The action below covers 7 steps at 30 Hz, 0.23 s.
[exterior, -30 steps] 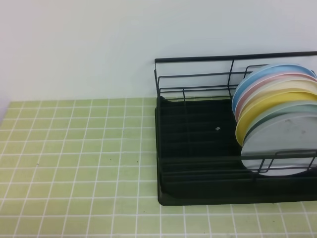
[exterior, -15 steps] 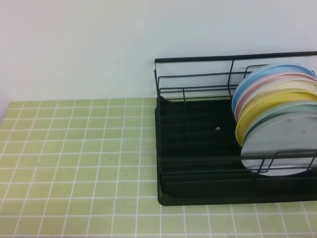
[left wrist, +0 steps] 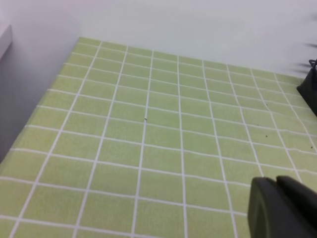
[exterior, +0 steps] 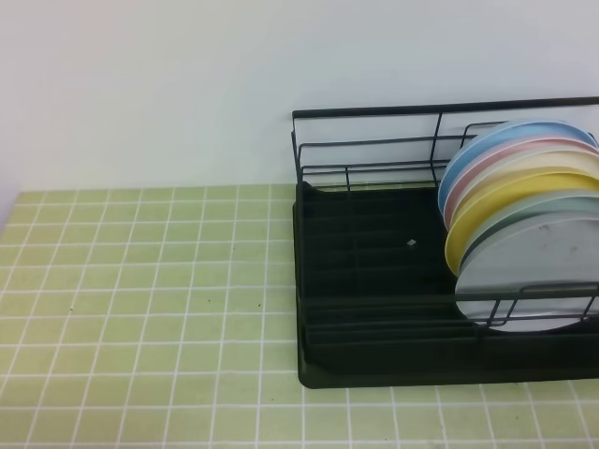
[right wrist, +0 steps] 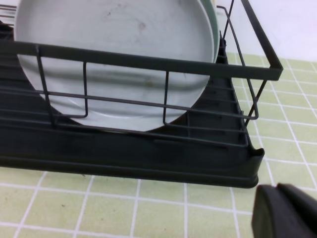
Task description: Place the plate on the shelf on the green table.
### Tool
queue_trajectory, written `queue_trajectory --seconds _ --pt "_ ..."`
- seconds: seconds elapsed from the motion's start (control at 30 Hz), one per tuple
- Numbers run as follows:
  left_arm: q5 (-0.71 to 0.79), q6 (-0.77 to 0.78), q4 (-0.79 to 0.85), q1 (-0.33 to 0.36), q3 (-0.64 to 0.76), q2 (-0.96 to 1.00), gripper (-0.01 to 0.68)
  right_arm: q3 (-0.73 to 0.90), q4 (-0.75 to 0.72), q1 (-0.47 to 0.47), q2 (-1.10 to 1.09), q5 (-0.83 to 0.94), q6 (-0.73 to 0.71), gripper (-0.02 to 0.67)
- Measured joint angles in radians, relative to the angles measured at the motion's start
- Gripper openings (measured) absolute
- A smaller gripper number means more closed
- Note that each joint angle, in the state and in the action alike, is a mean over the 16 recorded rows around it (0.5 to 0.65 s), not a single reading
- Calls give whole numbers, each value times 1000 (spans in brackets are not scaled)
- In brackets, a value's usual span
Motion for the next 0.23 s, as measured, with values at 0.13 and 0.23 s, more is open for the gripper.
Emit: queue_trajectory --seconds 0.13,0.23 --pt "0 0 0 0 0 0 -2 0 0 0 0 0 0 -2" --pt "0 0 0 0 0 0 -2 0 0 0 0 0 0 -2"
